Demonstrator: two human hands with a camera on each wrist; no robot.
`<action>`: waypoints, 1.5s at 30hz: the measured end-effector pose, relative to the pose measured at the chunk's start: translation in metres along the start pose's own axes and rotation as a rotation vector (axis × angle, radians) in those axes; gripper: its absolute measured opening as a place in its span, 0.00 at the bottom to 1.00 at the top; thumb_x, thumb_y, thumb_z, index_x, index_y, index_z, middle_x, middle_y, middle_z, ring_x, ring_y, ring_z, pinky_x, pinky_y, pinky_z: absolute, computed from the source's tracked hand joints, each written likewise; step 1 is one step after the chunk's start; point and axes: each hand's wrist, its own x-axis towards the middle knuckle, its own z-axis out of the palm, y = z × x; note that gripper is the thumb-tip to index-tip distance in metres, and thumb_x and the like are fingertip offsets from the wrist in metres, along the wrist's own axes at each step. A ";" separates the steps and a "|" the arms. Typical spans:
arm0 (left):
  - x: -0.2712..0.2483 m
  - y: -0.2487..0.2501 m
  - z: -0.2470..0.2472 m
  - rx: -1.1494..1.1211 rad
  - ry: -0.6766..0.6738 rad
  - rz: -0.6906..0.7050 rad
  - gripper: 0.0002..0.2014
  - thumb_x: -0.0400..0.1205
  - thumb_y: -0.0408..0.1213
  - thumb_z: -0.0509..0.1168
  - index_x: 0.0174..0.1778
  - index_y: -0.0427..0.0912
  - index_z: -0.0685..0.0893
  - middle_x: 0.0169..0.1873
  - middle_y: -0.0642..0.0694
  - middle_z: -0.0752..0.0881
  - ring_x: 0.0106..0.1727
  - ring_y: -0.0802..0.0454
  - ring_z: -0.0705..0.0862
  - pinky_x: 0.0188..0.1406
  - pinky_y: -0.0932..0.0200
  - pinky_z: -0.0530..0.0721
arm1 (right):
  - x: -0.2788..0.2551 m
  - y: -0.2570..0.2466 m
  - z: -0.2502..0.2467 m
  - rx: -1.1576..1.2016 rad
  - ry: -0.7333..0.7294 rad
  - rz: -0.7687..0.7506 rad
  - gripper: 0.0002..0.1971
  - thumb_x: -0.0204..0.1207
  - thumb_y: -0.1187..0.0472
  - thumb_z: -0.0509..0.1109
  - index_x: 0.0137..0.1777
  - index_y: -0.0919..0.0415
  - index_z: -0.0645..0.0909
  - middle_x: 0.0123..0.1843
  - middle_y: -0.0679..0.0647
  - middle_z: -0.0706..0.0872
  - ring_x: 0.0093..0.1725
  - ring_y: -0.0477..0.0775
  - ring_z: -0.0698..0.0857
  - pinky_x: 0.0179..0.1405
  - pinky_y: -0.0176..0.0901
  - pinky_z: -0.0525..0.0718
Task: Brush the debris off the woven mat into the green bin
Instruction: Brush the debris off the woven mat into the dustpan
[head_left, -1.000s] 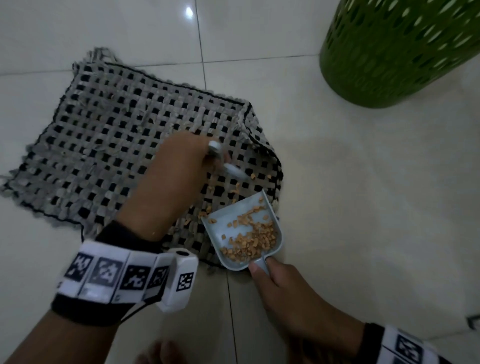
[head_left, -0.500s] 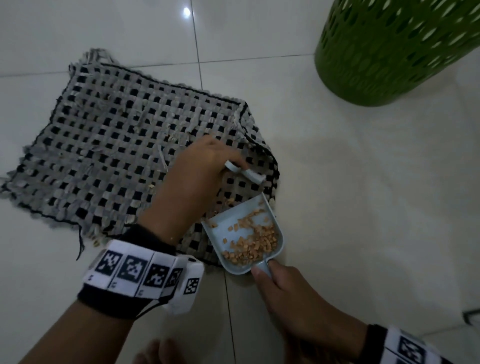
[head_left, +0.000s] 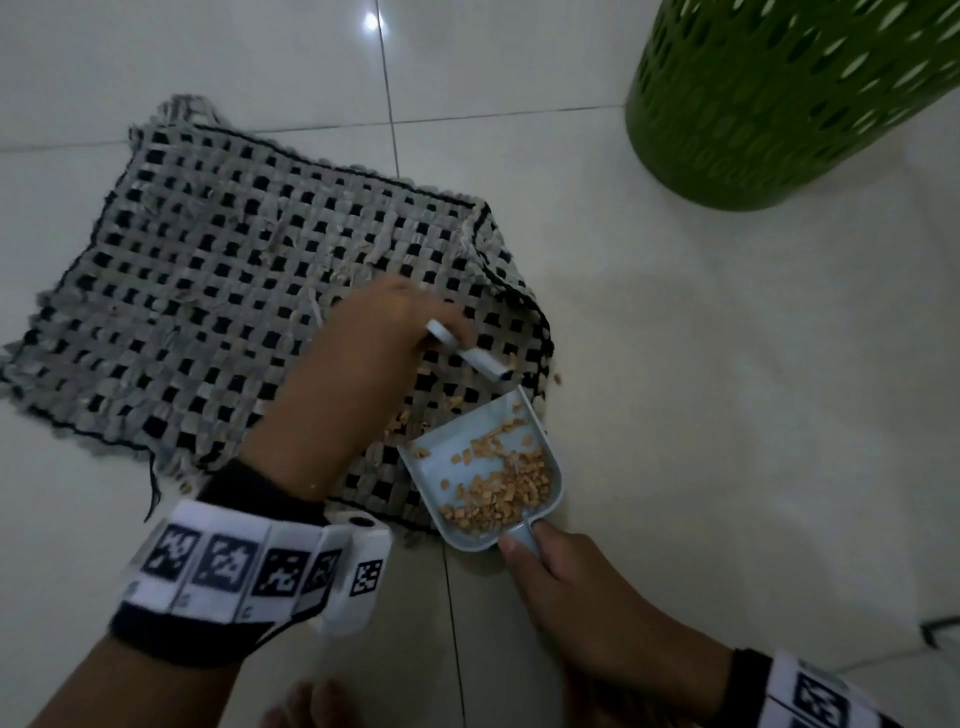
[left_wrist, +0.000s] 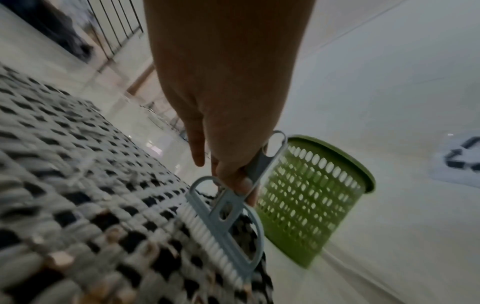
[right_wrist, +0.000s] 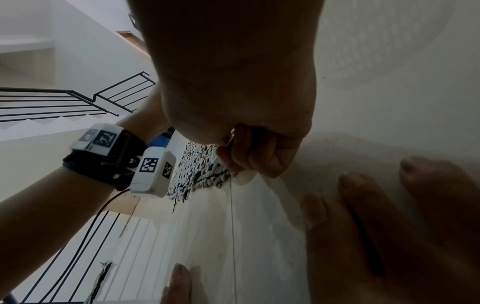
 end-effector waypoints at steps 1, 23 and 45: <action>-0.004 -0.003 -0.007 0.013 0.013 -0.026 0.15 0.68 0.26 0.64 0.42 0.42 0.93 0.37 0.39 0.89 0.39 0.47 0.82 0.37 0.64 0.74 | -0.001 0.000 -0.001 0.002 -0.005 -0.002 0.21 0.86 0.44 0.58 0.45 0.61 0.80 0.35 0.49 0.85 0.32 0.40 0.80 0.34 0.42 0.78; 0.007 0.013 -0.010 -0.039 0.062 -0.100 0.14 0.83 0.25 0.66 0.51 0.47 0.92 0.47 0.44 0.92 0.46 0.45 0.87 0.46 0.52 0.85 | -0.002 0.000 -0.002 0.011 0.000 0.018 0.20 0.87 0.46 0.59 0.43 0.60 0.80 0.32 0.48 0.82 0.29 0.36 0.78 0.29 0.31 0.74; -0.074 0.030 0.003 0.101 0.245 -0.315 0.08 0.87 0.36 0.67 0.45 0.39 0.89 0.24 0.49 0.76 0.25 0.52 0.69 0.24 0.64 0.56 | 0.006 0.007 -0.043 -0.084 -0.083 0.012 0.17 0.85 0.50 0.63 0.49 0.62 0.85 0.29 0.45 0.83 0.25 0.36 0.78 0.28 0.32 0.73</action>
